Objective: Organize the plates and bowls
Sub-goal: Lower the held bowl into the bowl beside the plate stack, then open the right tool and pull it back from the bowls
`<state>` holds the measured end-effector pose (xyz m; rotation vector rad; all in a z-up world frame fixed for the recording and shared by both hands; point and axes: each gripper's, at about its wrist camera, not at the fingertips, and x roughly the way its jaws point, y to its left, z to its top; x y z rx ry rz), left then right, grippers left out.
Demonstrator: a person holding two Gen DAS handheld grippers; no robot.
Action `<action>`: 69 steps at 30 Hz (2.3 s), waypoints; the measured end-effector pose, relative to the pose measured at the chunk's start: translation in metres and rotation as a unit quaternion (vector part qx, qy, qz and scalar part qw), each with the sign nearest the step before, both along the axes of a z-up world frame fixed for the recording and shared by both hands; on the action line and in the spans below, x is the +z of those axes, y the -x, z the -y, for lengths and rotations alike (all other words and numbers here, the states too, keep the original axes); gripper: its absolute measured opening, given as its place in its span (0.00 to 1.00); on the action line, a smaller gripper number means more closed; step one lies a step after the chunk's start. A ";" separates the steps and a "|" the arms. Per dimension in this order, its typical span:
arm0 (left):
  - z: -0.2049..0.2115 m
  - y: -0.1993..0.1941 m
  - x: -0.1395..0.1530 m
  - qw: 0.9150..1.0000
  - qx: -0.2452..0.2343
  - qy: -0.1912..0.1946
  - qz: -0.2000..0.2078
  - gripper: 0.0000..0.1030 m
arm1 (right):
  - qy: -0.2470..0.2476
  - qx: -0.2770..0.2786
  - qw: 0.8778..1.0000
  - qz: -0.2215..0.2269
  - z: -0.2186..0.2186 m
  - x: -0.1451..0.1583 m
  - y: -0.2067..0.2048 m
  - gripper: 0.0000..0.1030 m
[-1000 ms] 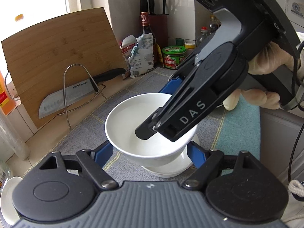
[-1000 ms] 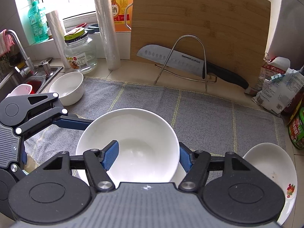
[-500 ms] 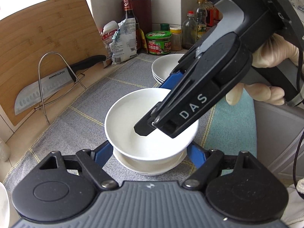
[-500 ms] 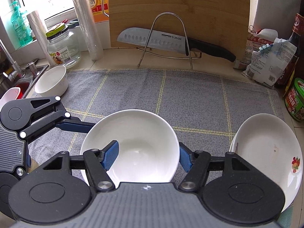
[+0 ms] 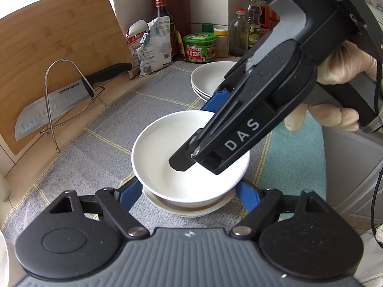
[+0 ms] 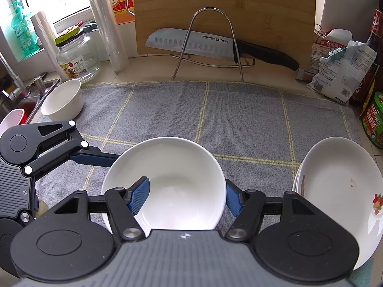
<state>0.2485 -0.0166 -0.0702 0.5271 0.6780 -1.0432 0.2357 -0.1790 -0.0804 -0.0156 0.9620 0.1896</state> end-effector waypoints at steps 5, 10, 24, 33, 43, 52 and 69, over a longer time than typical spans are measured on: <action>0.000 0.000 0.000 1.000 0.001 0.000 -0.001 0.83 | 0.002 0.001 1.000 0.000 -0.001 -0.001 -0.001 0.70; 0.000 -0.002 -0.001 1.000 -0.001 0.000 -0.004 0.83 | 0.002 0.001 1.000 -0.001 -0.001 -0.001 -0.001 0.70; 0.000 0.003 0.000 1.000 -0.008 -0.004 0.022 0.90 | -0.002 0.010 1.000 0.011 -0.007 0.004 0.000 0.86; -0.009 0.008 0.011 0.999 -0.026 0.024 0.031 0.94 | 0.001 0.004 1.000 0.024 -0.008 0.009 0.000 0.96; -0.038 0.007 0.016 0.998 0.038 0.026 0.039 0.96 | 0.015 -0.001 0.999 0.052 -0.014 0.022 0.010 1.00; -0.090 0.000 0.015 0.986 0.160 0.030 0.032 0.97 | 0.041 0.039 0.995 0.079 -0.046 0.031 0.020 1.00; -0.190 -0.034 0.025 0.953 0.303 0.005 0.005 0.97 | 0.072 0.135 0.980 0.127 -0.144 0.032 0.014 1.00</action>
